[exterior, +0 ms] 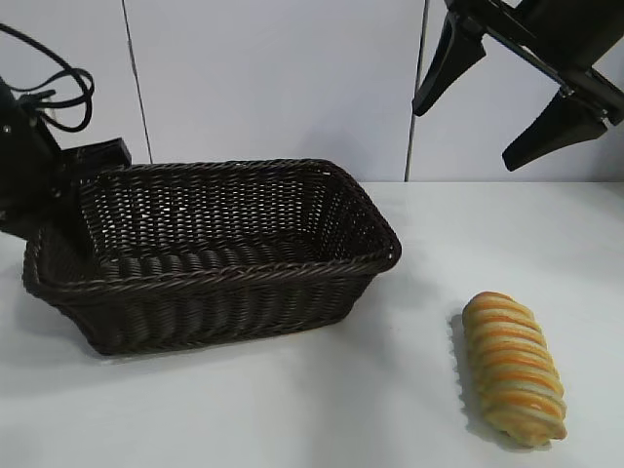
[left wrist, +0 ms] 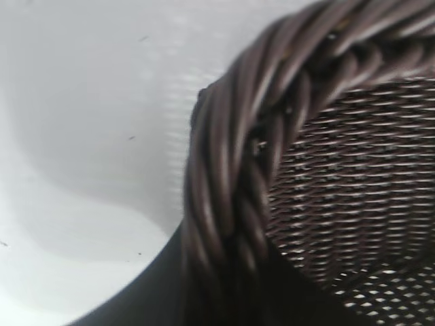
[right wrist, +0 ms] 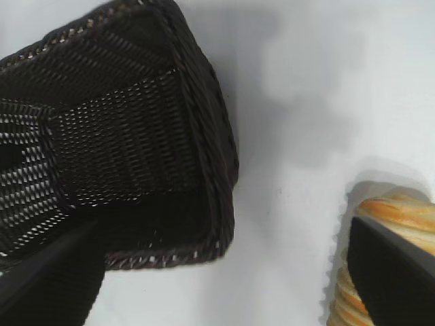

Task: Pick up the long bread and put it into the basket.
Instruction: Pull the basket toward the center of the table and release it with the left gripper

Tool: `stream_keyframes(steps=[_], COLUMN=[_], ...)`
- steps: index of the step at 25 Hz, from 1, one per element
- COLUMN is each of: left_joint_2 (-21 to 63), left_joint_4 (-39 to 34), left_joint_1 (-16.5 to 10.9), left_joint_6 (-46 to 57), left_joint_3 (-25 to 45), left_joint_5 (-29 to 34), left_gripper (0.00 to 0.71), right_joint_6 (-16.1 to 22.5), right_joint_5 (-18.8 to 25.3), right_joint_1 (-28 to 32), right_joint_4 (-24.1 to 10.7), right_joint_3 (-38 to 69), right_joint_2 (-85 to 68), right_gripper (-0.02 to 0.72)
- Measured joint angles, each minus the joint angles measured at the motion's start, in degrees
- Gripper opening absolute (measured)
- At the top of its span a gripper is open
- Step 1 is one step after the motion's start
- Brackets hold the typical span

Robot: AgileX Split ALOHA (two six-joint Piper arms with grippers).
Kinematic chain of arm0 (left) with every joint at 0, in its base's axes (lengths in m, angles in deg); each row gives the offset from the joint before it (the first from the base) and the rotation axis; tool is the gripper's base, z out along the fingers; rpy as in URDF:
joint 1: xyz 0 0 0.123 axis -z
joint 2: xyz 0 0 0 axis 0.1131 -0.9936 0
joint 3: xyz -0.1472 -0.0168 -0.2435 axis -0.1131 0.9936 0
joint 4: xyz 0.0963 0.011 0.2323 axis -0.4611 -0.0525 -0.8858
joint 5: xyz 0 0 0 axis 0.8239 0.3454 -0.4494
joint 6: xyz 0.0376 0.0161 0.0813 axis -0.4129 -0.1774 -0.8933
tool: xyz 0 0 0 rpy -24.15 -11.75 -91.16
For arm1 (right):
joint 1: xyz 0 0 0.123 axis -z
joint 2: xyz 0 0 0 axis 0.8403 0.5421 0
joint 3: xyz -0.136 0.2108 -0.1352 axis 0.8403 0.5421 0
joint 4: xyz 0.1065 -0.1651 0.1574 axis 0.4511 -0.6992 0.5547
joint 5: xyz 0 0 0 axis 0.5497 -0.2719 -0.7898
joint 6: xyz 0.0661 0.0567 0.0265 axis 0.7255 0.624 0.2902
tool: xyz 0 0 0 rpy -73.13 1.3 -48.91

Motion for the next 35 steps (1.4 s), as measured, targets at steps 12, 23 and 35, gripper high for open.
stream_keyframes(steps=[12,23,35], left_joint_2=[-7.6,-11.3,-11.1], left_joint_4=[3.7,2.8,2.8], left_joint_1=[3.0,3.0,3.0], left_joint_6=[-2.4,-2.6,-1.5], left_joint_3=[-1.7,-1.7,-3.6], left_joint_5=[-0.2,-3.9,-1.1], left_gripper=[0.100,0.121,0.632], right_joint_6=[0.0,0.0,0.0], right_joint_5=[0.5,0.9,0.9], right_joint_1=[0.0,0.0,0.0], right_joint_4=[0.0,0.1,0.1], right_joint_3=[0.0,0.0,0.0], right_joint_2=[0.0,0.0,0.0], right_gripper=[0.695,0.695,0.695])
